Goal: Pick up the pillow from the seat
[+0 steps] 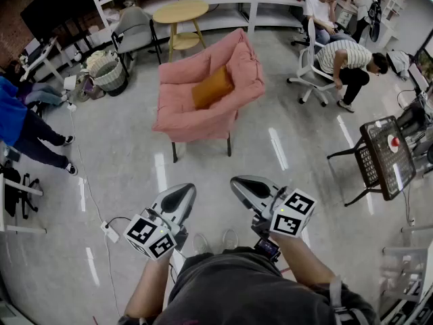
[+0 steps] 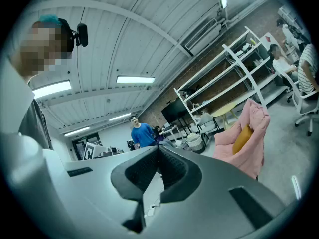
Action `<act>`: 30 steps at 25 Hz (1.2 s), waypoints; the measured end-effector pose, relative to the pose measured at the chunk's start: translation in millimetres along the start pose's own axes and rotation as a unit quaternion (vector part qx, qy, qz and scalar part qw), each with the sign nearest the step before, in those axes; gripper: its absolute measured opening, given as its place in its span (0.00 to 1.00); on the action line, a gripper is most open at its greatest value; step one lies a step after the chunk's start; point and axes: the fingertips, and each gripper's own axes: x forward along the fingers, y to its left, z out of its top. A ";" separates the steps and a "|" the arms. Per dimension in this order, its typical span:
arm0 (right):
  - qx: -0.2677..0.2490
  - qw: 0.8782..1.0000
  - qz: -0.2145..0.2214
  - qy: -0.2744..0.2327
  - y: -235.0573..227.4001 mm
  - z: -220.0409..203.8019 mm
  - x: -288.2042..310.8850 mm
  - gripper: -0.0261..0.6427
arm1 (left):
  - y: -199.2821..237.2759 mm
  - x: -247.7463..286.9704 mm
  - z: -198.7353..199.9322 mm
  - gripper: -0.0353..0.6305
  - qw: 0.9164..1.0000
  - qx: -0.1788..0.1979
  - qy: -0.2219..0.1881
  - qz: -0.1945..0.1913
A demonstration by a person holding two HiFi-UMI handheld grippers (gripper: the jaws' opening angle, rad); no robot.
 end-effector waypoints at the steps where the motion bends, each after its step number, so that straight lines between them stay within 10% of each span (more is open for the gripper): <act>1: 0.000 1.000 0.001 0.000 -0.7 0.4 0.0 0.06 | 0.1 1.1 0.6 0.07 1.000 -0.001 0.000 0.001; 30: 0.015 1.000 0.004 0.006 -32.1 -1.7 -30.4 0.06 | -17.6 34.0 -14.4 0.07 1.000 -0.004 0.009 0.013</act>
